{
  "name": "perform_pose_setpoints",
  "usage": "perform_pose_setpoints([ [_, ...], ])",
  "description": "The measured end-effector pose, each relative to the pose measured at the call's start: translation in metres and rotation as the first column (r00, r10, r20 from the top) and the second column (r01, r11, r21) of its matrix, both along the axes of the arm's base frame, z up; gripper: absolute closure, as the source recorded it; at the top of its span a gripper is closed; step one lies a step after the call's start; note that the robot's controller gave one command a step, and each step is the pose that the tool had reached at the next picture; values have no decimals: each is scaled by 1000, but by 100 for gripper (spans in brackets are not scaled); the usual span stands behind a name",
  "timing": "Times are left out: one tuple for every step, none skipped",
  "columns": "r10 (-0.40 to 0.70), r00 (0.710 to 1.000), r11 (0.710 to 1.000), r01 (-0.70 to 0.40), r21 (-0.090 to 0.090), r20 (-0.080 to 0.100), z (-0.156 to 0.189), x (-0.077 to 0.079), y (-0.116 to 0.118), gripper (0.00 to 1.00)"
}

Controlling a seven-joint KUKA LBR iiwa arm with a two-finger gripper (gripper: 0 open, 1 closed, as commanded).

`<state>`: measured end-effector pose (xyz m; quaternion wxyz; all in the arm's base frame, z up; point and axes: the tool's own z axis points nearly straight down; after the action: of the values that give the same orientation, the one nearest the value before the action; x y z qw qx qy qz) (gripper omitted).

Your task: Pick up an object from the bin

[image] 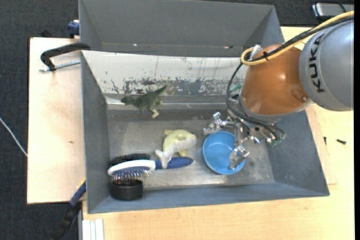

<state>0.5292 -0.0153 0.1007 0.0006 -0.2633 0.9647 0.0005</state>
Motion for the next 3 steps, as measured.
perform_pose_setpoints([
  [643,766,766,-642,-11,19,-24,-19,4,0],
  [640,768,768,-640,-4,7,-23,-17,5,0],
  [642,767,767,-642,-7,9,-21,-15,5,100],
])
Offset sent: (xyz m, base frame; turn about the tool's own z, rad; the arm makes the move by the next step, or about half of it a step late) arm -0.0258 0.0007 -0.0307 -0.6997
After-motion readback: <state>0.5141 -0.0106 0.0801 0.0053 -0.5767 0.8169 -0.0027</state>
